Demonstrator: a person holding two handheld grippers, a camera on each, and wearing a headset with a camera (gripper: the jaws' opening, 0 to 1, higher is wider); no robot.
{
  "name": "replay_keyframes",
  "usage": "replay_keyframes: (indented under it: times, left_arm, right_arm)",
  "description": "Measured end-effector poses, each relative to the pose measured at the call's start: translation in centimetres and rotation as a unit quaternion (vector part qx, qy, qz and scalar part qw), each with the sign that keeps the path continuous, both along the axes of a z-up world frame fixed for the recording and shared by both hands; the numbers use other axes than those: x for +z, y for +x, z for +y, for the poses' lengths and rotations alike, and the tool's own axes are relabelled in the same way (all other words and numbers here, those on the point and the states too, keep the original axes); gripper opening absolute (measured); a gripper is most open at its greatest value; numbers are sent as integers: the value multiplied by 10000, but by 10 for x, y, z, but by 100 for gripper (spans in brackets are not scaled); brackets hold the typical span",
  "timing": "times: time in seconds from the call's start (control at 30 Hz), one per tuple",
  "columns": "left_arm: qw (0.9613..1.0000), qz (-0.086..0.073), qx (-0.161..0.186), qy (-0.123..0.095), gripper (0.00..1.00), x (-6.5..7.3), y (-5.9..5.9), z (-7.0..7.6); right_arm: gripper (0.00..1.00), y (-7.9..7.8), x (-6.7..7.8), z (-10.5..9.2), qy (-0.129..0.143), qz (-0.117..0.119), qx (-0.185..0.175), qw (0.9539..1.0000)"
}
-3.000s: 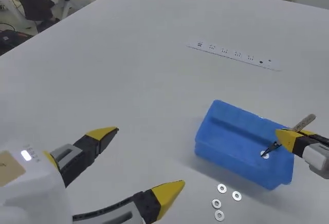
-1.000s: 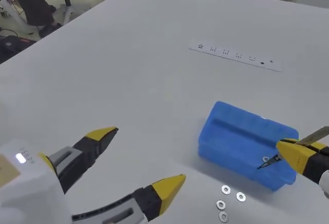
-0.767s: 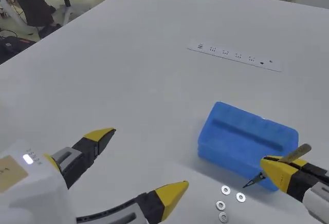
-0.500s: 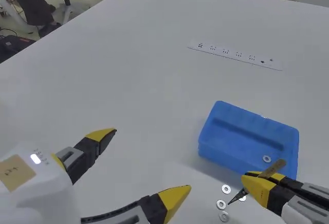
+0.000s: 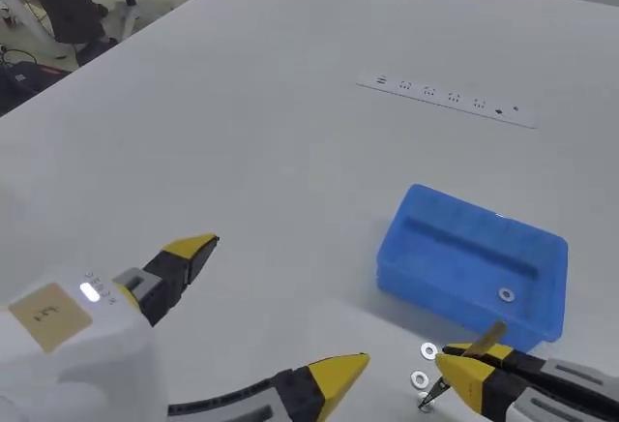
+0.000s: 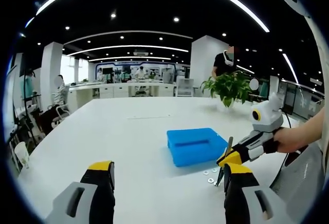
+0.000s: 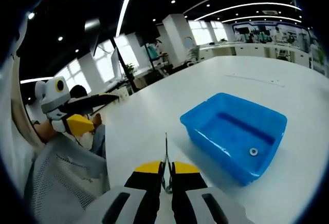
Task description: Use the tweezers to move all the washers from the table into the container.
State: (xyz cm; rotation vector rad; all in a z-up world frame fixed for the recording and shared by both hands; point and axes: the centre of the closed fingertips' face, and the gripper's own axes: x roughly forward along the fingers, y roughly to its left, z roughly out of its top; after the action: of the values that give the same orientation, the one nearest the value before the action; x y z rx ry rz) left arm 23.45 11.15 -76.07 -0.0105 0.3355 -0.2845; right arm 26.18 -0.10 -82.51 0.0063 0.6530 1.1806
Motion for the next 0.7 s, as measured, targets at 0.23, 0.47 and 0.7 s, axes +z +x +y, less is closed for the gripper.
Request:
replay_keyframes:
  times: [0.23,0.47,0.7]
  left_arm:
    - [10000,-58,34,60,96,0,1,1]
    - [9999,-107,-4,107,98,1,1,0]
    - [9999,-120,9,85,98,2,1,0]
  right_arm:
    - [3,-3,1,-1,-94,-216,149,9996]
    - [3,-17,0,2,-275,-541,535,9967]
    - [4,-28,-1,6,-520,-1019,1007,9883]
